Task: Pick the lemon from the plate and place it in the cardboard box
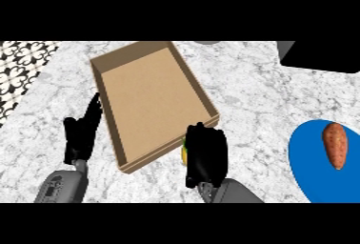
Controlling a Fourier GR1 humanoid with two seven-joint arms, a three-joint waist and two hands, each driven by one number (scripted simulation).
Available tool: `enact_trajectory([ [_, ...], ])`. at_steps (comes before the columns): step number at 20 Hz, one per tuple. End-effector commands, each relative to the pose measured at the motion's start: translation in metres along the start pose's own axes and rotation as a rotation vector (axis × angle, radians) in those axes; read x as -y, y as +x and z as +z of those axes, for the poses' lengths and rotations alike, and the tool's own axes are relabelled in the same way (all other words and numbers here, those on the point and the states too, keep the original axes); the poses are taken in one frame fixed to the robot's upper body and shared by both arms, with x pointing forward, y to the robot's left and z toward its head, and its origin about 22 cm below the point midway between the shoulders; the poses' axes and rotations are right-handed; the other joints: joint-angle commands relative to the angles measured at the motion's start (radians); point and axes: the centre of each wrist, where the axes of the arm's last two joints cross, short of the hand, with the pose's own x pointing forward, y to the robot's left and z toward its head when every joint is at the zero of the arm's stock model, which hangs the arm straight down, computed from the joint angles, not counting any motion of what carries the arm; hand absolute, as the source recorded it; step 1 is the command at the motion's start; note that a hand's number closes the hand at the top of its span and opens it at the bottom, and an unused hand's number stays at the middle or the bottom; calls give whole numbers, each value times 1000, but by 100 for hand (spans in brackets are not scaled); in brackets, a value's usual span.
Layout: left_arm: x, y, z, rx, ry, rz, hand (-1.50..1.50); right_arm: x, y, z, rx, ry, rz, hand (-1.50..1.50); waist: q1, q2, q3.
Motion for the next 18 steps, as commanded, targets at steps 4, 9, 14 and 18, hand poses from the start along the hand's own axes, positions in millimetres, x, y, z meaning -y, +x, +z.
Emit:
enact_trajectory([
  [4, 6, -2, -3, -22, 4, -7, 0, 24, 48, 46, 71, -154, -32, 150, -26, -15, -1],
  [9, -7, -9, -3, -40, 38, -1, 0, 57, 62, 55, 87, -278, -103, 150, -52, -22, -4],
  [14, -14, -14, 2, -39, 71, -24, 0, 74, 70, 56, 60, -331, -95, 150, -73, -27, -3],
  [18, -16, -10, 0, -39, 72, 3, 0, 96, 79, 47, 39, -386, -76, 150, -84, -29, -3],
])
